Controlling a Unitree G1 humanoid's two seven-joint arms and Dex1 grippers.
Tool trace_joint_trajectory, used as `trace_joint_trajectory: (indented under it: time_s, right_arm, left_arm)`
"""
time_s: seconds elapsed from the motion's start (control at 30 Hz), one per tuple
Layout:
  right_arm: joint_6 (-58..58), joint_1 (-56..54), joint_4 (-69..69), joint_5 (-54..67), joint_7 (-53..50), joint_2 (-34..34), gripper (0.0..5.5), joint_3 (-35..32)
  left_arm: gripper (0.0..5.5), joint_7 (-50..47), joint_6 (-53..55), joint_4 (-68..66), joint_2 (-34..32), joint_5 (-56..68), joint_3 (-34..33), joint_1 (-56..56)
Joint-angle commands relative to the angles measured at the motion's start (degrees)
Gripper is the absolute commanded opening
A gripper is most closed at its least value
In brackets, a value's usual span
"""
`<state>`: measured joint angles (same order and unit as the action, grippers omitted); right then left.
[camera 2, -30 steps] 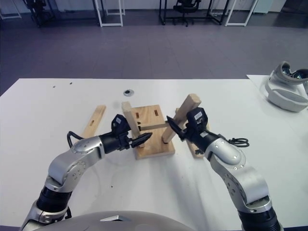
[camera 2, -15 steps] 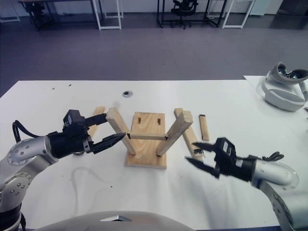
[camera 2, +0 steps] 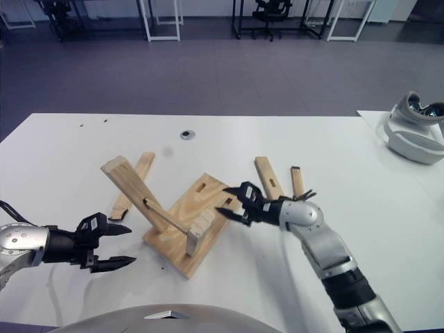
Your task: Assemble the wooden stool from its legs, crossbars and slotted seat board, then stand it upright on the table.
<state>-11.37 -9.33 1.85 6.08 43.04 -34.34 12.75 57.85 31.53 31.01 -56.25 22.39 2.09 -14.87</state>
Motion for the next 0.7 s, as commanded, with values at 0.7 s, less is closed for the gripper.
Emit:
trace_joint_trajectory:
  time_s: [0.7]
  right_arm:
    - [13.5, -13.0, -26.3, -0.2, 6.2, -7.3, 2.83, -10.7]
  left_arm:
    - [3.86, 3.1, -32.7, -62.9, 18.7, -17.7, 9.9, 50.4]
